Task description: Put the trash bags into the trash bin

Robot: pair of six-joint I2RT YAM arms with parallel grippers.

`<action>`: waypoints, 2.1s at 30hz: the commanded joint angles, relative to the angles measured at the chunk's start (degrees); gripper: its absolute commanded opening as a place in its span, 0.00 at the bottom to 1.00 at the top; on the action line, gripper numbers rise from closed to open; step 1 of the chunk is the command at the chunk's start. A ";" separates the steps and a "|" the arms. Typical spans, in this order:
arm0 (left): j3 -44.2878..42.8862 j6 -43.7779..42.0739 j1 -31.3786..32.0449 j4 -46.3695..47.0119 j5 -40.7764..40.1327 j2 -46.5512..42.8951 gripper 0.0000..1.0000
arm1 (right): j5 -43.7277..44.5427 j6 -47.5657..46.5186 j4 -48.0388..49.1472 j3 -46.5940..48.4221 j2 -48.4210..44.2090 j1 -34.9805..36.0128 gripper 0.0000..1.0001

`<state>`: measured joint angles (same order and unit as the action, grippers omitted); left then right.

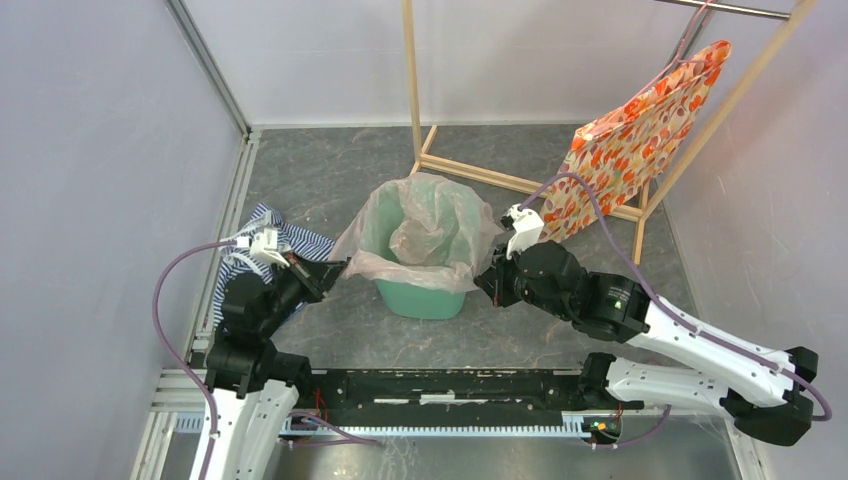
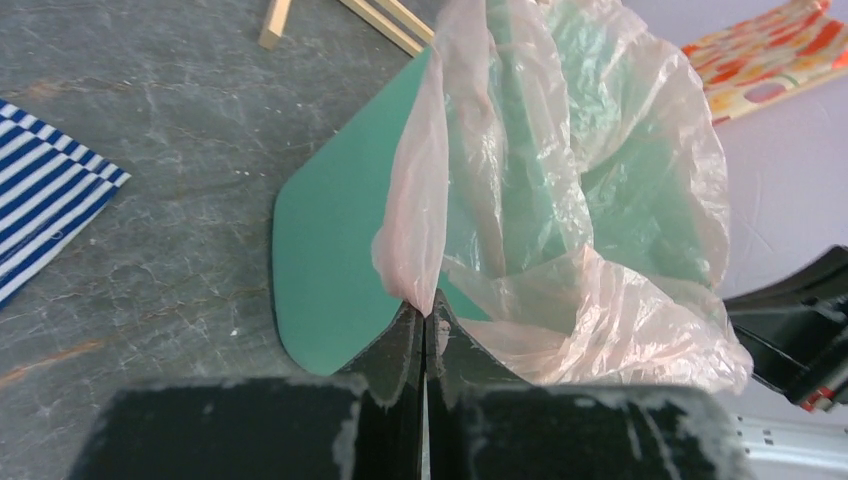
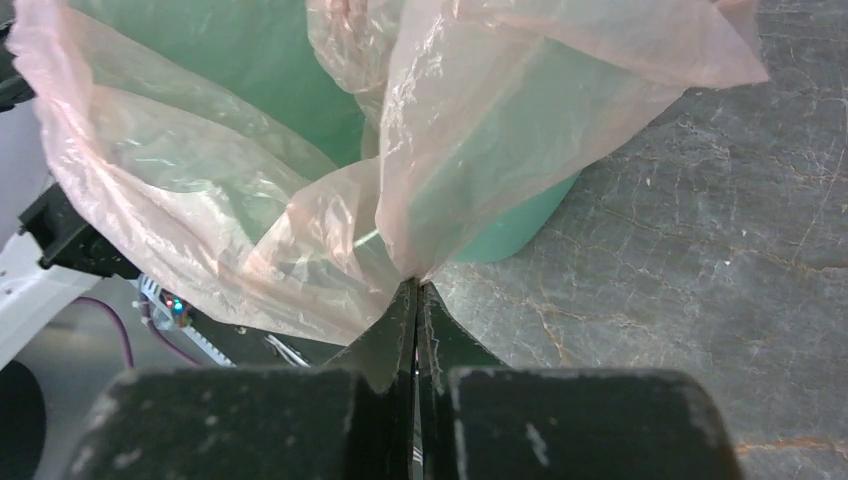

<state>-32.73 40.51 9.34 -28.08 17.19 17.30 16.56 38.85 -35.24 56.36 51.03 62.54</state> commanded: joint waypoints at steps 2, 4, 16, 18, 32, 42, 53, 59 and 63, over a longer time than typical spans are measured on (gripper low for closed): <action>3.98 1.35 -0.35 3.81 5.01 -3.92 0.02 | 1.56 -1.41 0.91 -3.09 -0.21 0.53 0.00; 5.70 2.42 -0.32 4.96 5.18 -4.06 0.02 | 2.24 -1.45 1.36 -4.28 -0.22 0.53 0.00; 5.14 3.64 -0.32 2.76 -4.81 6.01 0.02 | 10.09 -2.09 0.88 -4.79 0.78 0.50 0.00; 4.52 3.15 -0.29 3.08 -5.60 8.53 0.02 | 10.57 -2.63 0.57 -4.21 0.84 0.49 0.00; -2.86 -2.98 -0.32 8.53 -7.21 26.86 0.02 | 13.37 -7.19 -2.47 0.26 -5.14 0.23 0.57; -11.24 -7.62 -0.30 13.06 -5.41 42.42 0.02 | 8.43 -8.94 -4.50 3.82 -3.19 -11.64 0.62; -17.76 -9.65 -0.34 14.11 -1.57 52.68 0.02 | -14.88 -4.98 7.04 -7.21 -5.51 -28.06 0.67; -17.88 -10.10 -0.34 13.86 -1.20 53.09 0.02 | -23.24 -0.44 15.53 -16.73 -8.40 -32.54 0.67; -17.81 -9.94 -0.29 13.95 -0.81 53.06 0.02 | -27.91 3.50 24.58 -22.31 -8.67 -33.74 0.68</action>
<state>-48.38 33.19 9.32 -16.12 15.14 70.26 -4.47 37.67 -22.09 37.26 42.96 29.65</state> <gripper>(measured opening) 0.029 0.679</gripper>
